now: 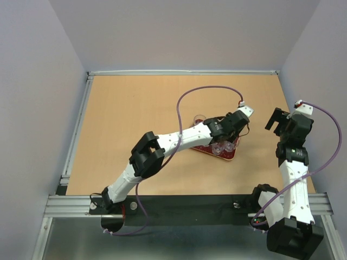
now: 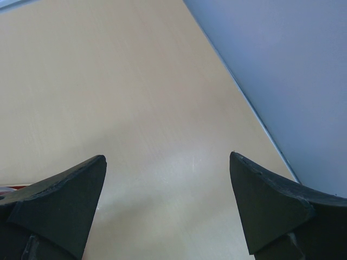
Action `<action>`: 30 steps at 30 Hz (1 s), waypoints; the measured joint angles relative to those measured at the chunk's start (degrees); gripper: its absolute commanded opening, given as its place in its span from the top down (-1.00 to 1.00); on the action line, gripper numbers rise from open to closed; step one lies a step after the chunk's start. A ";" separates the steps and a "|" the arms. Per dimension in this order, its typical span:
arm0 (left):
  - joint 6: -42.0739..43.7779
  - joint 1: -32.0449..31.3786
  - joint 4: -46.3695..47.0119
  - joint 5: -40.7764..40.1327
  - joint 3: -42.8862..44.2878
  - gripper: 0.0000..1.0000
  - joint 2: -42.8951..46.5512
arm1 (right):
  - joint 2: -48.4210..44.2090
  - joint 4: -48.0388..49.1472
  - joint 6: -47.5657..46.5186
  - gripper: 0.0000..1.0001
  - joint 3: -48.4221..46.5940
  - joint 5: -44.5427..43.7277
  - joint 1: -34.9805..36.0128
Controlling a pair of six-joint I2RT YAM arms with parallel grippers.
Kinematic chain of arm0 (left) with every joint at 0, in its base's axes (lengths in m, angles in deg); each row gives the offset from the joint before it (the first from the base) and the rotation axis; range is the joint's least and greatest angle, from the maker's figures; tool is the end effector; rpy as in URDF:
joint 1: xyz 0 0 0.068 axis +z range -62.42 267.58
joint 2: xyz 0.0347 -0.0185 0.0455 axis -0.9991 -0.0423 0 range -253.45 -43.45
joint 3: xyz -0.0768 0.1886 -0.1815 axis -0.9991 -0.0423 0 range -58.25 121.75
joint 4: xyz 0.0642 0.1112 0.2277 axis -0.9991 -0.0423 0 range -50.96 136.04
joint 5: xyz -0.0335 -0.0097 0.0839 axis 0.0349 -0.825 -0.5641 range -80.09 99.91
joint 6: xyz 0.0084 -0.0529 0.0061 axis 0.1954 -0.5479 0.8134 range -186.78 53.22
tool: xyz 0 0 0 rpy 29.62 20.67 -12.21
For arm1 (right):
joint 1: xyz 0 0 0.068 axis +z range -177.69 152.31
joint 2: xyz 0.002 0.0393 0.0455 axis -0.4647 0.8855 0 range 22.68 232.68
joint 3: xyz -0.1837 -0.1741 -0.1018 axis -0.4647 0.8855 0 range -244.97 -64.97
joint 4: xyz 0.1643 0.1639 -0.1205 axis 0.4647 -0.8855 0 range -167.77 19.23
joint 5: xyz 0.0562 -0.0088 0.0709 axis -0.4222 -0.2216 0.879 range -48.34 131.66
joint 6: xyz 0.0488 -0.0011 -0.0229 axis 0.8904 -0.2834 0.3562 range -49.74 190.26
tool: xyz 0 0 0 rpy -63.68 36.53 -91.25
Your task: Place the glasses into the tray
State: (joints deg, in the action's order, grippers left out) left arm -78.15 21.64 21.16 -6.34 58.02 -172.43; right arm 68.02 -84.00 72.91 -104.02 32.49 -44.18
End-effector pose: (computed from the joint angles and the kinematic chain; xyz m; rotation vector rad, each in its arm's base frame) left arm 0.2228 -0.4742 0.2573 0.8813 2.0498 -0.4362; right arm 0.1781 -0.0587 0.2976 0.4258 1.8717 -0.3157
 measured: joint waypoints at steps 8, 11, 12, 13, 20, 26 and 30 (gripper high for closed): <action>0.44 0.00 1.88 -2.89 -5.51 -0.07 10.64 | 0.00 0.00 -0.02 -1.00 0.00 0.44 -0.04; 0.48 -0.02 3.19 -4.57 -10.93 -0.18 16.31 | 0.00 0.00 -0.28 -1.00 0.00 1.33 -0.04; 0.55 0.00 3.98 -5.27 -13.07 -0.21 18.16 | 0.00 0.00 -0.46 -1.00 0.00 1.95 -0.04; 0.57 0.02 3.98 -5.81 -15.19 -0.25 20.11 | 0.00 0.02 -0.68 -1.00 0.00 2.51 -0.04; 1.20 3.87 7.76 -10.36 -36.09 -0.65 41.35 | 0.09 0.00 -2.89 -1.00 0.00 10.51 -0.04; 0.57 25.86 13.33 -5.11 -53.57 -0.97 62.82 | 0.46 0.11 -3.08 -1.00 -0.02 14.75 -0.04; 1.22 34.38 15.26 -4.39 -61.61 -0.97 73.64 | 3.08 0.13 -0.13 -1.00 -0.98 13.64 -0.04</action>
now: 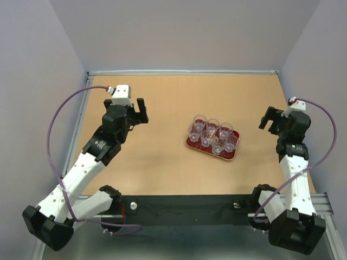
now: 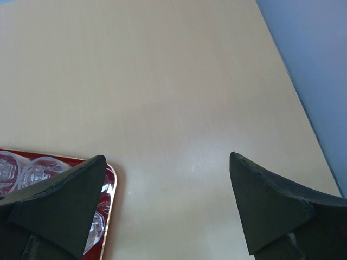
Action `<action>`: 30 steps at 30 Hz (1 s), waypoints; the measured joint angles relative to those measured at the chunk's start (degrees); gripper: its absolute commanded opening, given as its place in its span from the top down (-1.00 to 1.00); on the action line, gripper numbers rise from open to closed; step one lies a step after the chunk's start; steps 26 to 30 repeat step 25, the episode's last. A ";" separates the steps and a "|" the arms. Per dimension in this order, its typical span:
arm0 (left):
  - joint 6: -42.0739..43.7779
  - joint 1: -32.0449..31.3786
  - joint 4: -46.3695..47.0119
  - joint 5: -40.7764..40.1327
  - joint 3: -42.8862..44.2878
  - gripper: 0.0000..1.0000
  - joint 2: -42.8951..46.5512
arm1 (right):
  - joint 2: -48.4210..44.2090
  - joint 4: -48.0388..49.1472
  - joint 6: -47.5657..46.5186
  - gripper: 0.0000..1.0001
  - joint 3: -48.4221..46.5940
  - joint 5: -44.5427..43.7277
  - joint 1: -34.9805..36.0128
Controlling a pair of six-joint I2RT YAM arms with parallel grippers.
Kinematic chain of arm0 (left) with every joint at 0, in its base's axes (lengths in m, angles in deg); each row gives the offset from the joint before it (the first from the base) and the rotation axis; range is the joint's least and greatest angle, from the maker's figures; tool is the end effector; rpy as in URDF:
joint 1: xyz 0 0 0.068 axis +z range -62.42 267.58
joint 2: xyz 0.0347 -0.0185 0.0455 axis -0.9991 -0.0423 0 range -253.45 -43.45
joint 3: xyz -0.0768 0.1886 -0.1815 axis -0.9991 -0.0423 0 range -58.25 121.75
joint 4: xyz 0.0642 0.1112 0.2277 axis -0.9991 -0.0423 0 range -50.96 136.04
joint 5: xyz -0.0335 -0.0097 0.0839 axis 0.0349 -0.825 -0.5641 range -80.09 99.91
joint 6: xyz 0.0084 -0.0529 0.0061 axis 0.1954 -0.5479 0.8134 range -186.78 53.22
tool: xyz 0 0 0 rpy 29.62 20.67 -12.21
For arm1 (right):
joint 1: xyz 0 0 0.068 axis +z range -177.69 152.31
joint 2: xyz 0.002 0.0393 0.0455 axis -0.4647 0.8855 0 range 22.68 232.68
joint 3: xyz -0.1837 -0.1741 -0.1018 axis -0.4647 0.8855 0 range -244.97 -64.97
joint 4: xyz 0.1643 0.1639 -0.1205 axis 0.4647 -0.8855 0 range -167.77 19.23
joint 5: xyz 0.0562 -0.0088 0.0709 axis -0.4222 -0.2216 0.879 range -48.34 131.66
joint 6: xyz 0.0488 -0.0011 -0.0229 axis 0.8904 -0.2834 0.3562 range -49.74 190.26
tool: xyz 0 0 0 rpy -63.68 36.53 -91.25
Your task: Place the glasses into the tray
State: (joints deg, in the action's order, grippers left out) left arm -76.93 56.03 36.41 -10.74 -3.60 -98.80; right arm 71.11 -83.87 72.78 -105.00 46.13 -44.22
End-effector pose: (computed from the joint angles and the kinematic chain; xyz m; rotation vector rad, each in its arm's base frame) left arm 0.1950 -0.1049 0.3684 0.0626 1.7432 -0.2185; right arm 0.1905 -0.0537 0.2945 0.2710 1.9269 -0.0862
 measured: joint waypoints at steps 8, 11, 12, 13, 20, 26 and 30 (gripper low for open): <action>2.99 5.79 4.74 -2.40 -9.40 -0.97 10.36 | 4.02 -0.11 2.71 -1.00 -3.02 -5.81 0.00; 3.96 5.79 5.33 -2.93 -11.34 -0.97 11.78 | 4.87 0.02 2.86 -1.00 -3.93 -8.66 0.00; 4.17 5.79 5.42 -2.95 -11.98 -0.97 12.55 | 5.03 0.02 2.86 -1.00 -4.07 -9.51 0.00; 4.37 5.79 5.38 -2.95 -12.35 -0.97 13.18 | 5.11 0.11 2.86 -1.00 -4.09 -10.21 0.00; 5.07 5.79 6.47 -3.02 -12.57 -0.97 15.41 | 5.25 0.07 3.17 -1.00 -4.09 -12.79 0.00; 5.31 5.79 7.37 -2.97 -12.85 -0.97 15.50 | 5.73 0.17 3.72 -1.00 -4.09 -13.97 0.00; 5.31 5.79 7.37 -2.97 -12.85 -0.97 15.50 | 5.73 0.17 3.72 -1.00 -4.09 -13.97 0.00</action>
